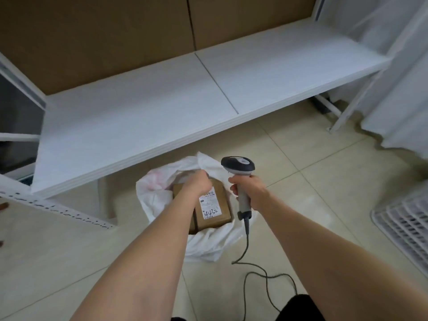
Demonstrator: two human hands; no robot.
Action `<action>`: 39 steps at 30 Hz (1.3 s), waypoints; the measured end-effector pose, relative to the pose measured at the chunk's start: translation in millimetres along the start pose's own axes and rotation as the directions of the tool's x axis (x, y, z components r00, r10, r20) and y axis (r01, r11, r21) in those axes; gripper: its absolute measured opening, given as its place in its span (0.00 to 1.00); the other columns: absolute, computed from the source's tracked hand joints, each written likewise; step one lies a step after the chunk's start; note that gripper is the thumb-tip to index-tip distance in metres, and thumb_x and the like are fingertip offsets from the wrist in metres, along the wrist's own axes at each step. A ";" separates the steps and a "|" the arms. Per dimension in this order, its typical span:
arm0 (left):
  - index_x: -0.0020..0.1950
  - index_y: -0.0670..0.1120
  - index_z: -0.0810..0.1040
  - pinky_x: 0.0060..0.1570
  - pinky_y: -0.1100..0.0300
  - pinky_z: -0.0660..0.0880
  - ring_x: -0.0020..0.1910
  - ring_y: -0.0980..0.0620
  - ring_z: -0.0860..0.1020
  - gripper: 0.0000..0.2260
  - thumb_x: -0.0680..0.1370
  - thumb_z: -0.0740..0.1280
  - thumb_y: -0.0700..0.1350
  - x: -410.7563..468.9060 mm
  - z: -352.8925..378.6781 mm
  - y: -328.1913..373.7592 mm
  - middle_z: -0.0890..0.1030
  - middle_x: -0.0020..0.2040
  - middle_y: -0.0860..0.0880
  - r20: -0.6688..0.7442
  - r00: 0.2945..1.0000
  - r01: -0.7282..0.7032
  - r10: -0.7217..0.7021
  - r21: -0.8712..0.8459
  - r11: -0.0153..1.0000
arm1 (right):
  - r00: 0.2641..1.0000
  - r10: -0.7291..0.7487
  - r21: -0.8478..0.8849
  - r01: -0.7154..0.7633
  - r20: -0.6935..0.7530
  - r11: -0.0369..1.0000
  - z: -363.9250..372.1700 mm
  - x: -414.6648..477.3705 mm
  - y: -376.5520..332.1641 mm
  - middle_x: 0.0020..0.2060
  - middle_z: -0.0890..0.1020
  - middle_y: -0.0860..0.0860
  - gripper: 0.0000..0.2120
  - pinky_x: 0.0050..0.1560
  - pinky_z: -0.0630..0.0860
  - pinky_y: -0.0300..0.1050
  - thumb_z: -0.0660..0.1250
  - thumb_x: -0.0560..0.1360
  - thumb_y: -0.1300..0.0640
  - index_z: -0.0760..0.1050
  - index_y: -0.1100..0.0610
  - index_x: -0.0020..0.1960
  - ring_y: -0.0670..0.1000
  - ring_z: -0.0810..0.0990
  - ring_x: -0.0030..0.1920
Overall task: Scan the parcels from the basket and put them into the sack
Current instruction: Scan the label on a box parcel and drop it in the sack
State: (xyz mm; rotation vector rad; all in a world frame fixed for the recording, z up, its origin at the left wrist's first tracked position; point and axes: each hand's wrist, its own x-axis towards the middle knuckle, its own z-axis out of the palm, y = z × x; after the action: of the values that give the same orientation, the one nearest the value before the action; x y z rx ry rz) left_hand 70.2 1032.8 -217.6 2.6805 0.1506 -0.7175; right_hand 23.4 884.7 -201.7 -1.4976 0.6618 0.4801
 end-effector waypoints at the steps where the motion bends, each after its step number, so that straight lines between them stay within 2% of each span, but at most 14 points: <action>1: 0.59 0.41 0.76 0.40 0.58 0.70 0.46 0.47 0.77 0.11 0.80 0.58 0.41 -11.5 -13.0 14.5 0.79 0.50 0.44 0.011 1.000 -0.005 0.005 0.013 1.000 | 1.000 0.010 0.037 -0.010 0.013 0.999 -8.7 -15.6 -12.4 0.28 0.75 0.54 0.06 0.32 0.71 0.40 0.68 0.72 0.66 0.72 0.60 0.39 0.49 0.73 0.27; 3: 0.63 0.41 0.75 0.44 0.57 0.71 0.53 0.45 0.78 0.13 0.81 0.58 0.41 -35.7 -40.9 45.6 0.79 0.56 0.42 0.036 0.999 -0.022 0.020 0.040 0.999 | 0.999 0.029 0.103 -0.031 0.012 0.994 -27.2 -48.7 -37.1 0.28 0.75 0.54 0.06 0.31 0.71 0.41 0.67 0.73 0.67 0.72 0.60 0.40 0.48 0.73 0.26; 6: 0.69 0.42 0.70 0.54 0.56 0.72 0.61 0.43 0.75 0.18 0.79 0.57 0.37 -75.8 -85.9 94.5 0.74 0.65 0.42 0.057 0.996 -0.065 0.061 0.065 0.996 | 0.998 0.052 0.193 -0.046 -0.029 0.980 -56.9 -98.3 -72.3 0.30 0.77 0.54 0.06 0.35 0.75 0.46 0.66 0.72 0.69 0.72 0.60 0.41 0.49 0.76 0.28; 10: 0.71 0.43 0.69 0.62 0.53 0.69 0.66 0.43 0.71 0.18 0.81 0.56 0.38 -131.5 -136.8 158.5 0.71 0.69 0.43 0.069 0.991 -0.123 0.117 0.087 0.989 | 0.990 0.080 0.303 -0.042 -0.114 0.952 -97.0 -164.8 -119.2 0.29 0.77 0.56 0.06 0.35 0.76 0.45 0.66 0.71 0.70 0.72 0.62 0.39 0.50 0.76 0.28; 14: 0.71 0.43 0.69 0.62 0.55 0.69 0.66 0.45 0.71 0.18 0.81 0.56 0.39 -176.0 -168.6 215.1 0.72 0.69 0.44 0.101 0.975 -0.209 0.197 0.120 0.971 | 0.979 0.081 0.374 -0.005 -0.188 0.927 -132.9 -219.5 -151.3 0.27 0.75 0.56 0.08 0.33 0.73 0.43 0.63 0.71 0.71 0.71 0.62 0.36 0.52 0.73 0.28; 18: 0.70 0.42 0.70 0.62 0.55 0.69 0.66 0.45 0.72 0.17 0.81 0.56 0.38 -210.9 -183.5 272.4 0.72 0.68 0.43 0.108 0.945 -0.323 0.308 0.177 0.930 | 0.969 0.057 0.471 0.065 -0.239 0.880 -172.2 -266.8 -171.8 0.27 0.76 0.56 0.08 0.32 0.73 0.42 0.63 0.72 0.70 0.70 0.61 0.36 0.50 0.73 0.25; 24: 0.67 0.41 0.72 0.60 0.54 0.72 0.62 0.44 0.74 0.17 0.80 0.55 0.37 -264.2 -180.1 362.8 0.74 0.65 0.43 0.148 0.870 -0.494 0.471 0.284 0.822 | 0.930 0.072 0.550 0.150 -0.361 0.821 -244.0 -328.7 -177.9 0.27 0.75 0.55 0.08 0.37 0.74 0.46 0.62 0.73 0.69 0.70 0.61 0.36 0.52 0.74 0.29; 28: 0.66 0.41 0.73 0.60 0.52 0.73 0.61 0.43 0.74 0.17 0.79 0.56 0.37 -295.6 -160.8 425.3 0.75 0.64 0.42 0.183 0.820 -0.570 0.542 0.328 0.753 | 0.897 0.124 0.637 0.199 -0.425 0.744 -299.3 -361.0 -168.9 0.28 0.75 0.55 0.08 0.41 0.75 0.48 0.63 0.75 0.68 0.70 0.61 0.38 0.52 0.76 0.31; 32: 0.68 0.41 0.71 0.62 0.53 0.71 0.64 0.43 0.72 0.17 0.79 0.56 0.38 -325.6 -124.1 487.9 0.73 0.67 0.42 0.236 0.774 -0.632 0.587 0.343 0.695 | 0.867 0.177 0.695 0.235 -0.466 0.679 -366.9 -383.7 -151.3 0.31 0.77 0.56 0.04 0.37 0.77 0.46 0.64 0.74 0.67 0.71 0.62 0.41 0.51 0.77 0.30; 34: 0.67 0.42 0.71 0.63 0.53 0.71 0.65 0.43 0.72 0.17 0.79 0.56 0.38 -340.1 -101.8 523.8 0.73 0.67 0.42 0.253 0.753 -0.656 0.607 0.360 0.664 | 0.849 0.202 0.710 0.252 -0.488 0.657 -406.6 -390.3 -140.4 0.28 0.77 0.56 0.04 0.35 0.77 0.45 0.64 0.73 0.68 0.71 0.63 0.41 0.51 0.76 0.27; 37: 0.67 0.42 0.72 0.63 0.54 0.71 0.65 0.43 0.72 0.17 0.79 0.56 0.39 -359.7 -65.0 581.1 0.73 0.67 0.42 0.271 0.729 -0.681 0.628 0.373 0.630 | 0.837 0.214 0.727 0.276 -0.503 0.629 -471.1 -396.9 -125.1 0.24 0.76 0.53 0.07 0.25 0.75 0.38 0.66 0.74 0.66 0.71 0.62 0.38 0.49 0.75 0.22; 39: 0.67 0.42 0.73 0.63 0.54 0.71 0.65 0.43 0.72 0.17 0.79 0.57 0.39 -372.1 -38.6 620.0 0.74 0.66 0.42 0.286 0.711 -0.700 0.642 0.375 0.608 | 0.836 0.245 0.746 0.259 -0.491 0.613 -514.5 -400.1 -114.2 0.29 0.77 0.54 0.05 0.30 0.75 0.39 0.66 0.73 0.65 0.72 0.62 0.39 0.50 0.75 0.25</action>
State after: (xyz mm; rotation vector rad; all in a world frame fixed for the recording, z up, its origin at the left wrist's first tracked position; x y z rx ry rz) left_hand -114.3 467.4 195.4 2.7502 -1.1641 -0.7069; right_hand -250.0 412.5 172.7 -0.7283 1.1459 -0.3042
